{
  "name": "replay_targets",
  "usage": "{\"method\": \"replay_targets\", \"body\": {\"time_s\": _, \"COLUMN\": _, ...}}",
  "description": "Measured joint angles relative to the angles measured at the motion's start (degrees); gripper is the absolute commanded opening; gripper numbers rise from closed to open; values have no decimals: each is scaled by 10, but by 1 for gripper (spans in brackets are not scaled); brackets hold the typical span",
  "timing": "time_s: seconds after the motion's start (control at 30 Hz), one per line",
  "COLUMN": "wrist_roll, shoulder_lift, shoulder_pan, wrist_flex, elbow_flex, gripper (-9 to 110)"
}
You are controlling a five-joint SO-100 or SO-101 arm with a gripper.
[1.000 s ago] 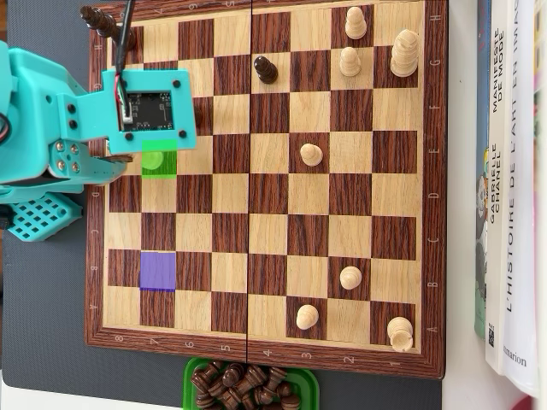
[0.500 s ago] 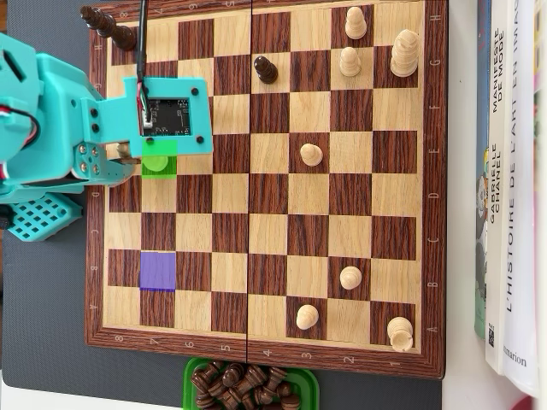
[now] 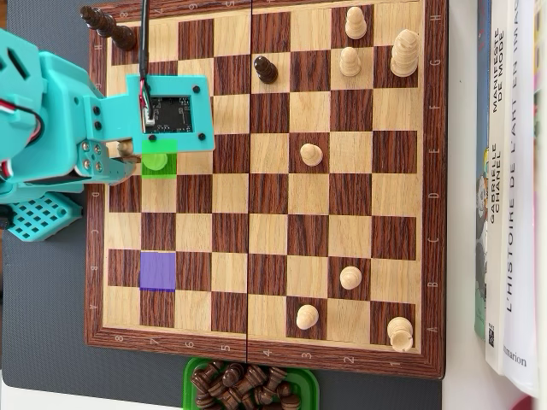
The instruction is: Play chess
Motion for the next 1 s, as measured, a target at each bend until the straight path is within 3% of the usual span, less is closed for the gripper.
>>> {"method": "replay_targets", "body": {"time_s": 0.63, "wrist_roll": 0, "shoulder_lift": -36, "shoulder_pan": 1, "wrist_flex": 0, "elbow_flex": -6, "gripper": 6}}
{"method": "replay_targets", "body": {"time_s": 1.0, "wrist_roll": 0, "shoulder_lift": -47, "shoulder_pan": 0, "wrist_flex": -3, "elbow_flex": -4, "gripper": 13}}
